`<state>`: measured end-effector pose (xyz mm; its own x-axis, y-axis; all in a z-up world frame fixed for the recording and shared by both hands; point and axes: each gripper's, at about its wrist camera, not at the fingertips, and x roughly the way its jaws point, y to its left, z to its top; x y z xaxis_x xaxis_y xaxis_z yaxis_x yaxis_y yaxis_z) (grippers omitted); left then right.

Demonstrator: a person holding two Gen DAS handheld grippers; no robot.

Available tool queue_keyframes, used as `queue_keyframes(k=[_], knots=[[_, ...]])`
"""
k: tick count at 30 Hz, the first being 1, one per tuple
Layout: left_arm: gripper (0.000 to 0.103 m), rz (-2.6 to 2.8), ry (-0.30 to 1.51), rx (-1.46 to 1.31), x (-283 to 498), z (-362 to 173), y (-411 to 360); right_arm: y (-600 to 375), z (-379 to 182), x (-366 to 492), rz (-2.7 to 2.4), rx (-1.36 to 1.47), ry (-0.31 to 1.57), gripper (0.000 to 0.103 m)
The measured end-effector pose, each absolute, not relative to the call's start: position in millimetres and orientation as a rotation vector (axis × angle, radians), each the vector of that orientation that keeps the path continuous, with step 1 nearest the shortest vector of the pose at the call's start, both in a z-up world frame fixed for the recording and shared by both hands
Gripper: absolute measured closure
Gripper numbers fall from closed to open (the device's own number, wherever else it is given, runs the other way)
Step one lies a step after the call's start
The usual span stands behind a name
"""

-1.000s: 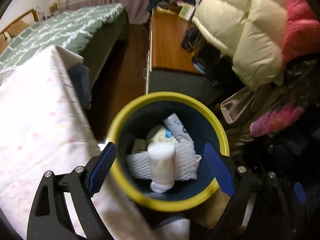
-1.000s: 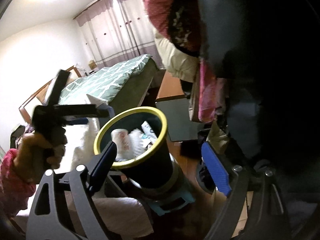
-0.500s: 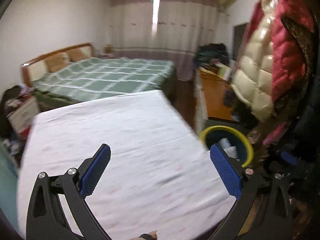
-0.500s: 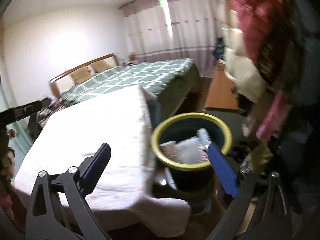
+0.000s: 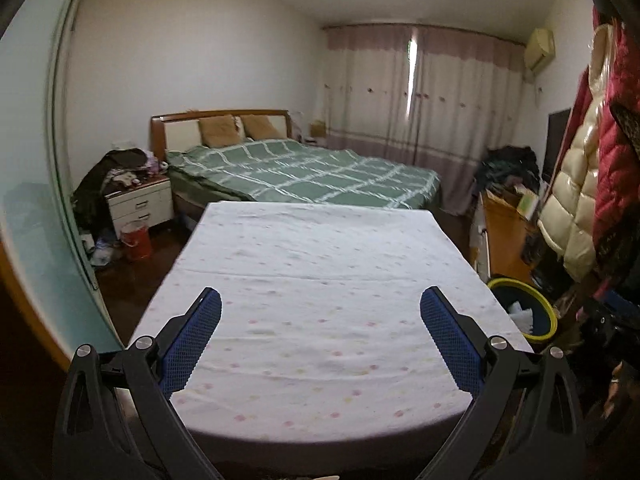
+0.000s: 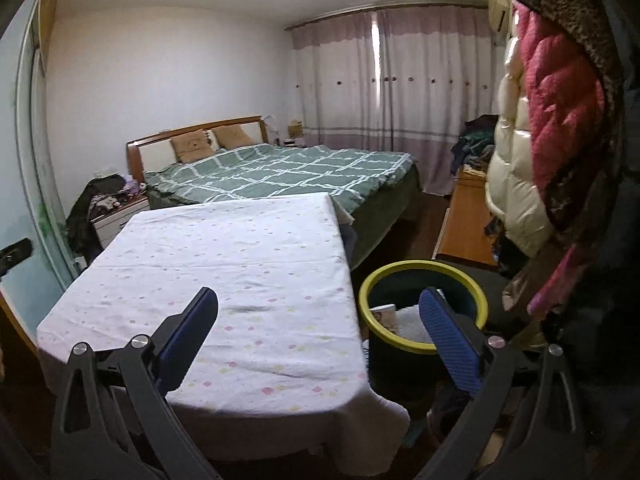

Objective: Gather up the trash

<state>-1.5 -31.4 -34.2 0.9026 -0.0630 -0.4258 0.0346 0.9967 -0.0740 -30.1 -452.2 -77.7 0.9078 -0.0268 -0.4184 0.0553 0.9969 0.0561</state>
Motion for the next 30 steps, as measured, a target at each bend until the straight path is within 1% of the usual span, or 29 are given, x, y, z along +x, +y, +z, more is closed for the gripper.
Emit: queue_keyframes(k=[7,30], knots=[[0.005,-0.018,0.44,-0.094,-16.6,-38.6,-20.3,-452.3,-75.4,-35.1,-0.082,0.055,0.431,0.007],[0.005,-0.037,0.471,-0.084,0.0,-43.4,-39.7,-456.9,-74.8,-36.5,-0.071,0.084,0.415,0.007]])
